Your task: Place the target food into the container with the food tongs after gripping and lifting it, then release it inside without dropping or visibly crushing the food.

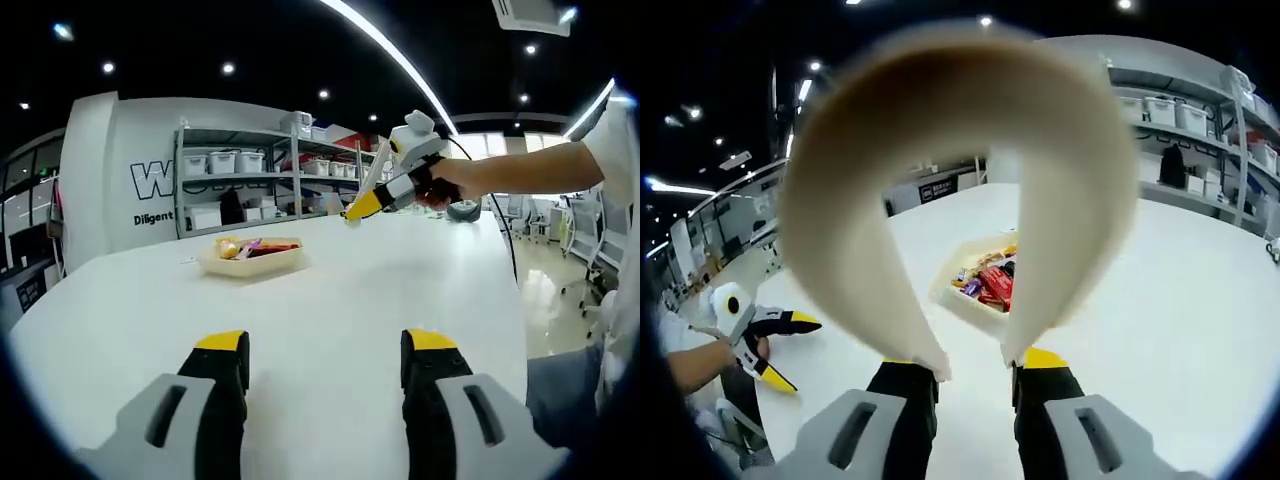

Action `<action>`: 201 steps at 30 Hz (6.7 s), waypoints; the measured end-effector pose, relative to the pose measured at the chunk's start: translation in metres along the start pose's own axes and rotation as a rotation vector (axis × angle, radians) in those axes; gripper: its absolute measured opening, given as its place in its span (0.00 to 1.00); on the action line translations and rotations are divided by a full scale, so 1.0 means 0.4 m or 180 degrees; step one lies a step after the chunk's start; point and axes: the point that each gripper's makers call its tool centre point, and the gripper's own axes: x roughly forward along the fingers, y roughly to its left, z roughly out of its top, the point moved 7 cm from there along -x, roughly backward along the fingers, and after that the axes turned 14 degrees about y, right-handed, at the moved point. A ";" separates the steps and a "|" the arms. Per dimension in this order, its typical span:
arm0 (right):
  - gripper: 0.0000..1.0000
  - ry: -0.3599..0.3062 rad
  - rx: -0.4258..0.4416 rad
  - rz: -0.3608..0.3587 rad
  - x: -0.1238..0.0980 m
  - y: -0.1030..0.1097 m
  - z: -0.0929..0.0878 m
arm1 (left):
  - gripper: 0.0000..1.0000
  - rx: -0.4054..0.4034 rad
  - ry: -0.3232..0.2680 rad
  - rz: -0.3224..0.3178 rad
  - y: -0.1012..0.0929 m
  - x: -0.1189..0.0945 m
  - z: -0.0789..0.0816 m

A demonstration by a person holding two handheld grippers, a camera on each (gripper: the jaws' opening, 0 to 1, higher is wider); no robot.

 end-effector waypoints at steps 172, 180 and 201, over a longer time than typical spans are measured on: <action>0.26 -0.1393 -0.0319 0.1955 -0.167 0.287 -0.162 | 0.03 -0.0093 -0.0260 -0.2243 -0.175 -0.052 0.177; 0.27 -0.1308 -0.0350 0.1855 -0.163 0.259 -0.177 | 0.03 -0.0047 -0.0136 -0.2214 -0.163 -0.044 0.175; 0.23 -0.1060 -0.0540 0.1597 -0.170 0.208 -0.205 | 0.02 0.0090 0.0056 -0.2118 -0.133 -0.043 0.174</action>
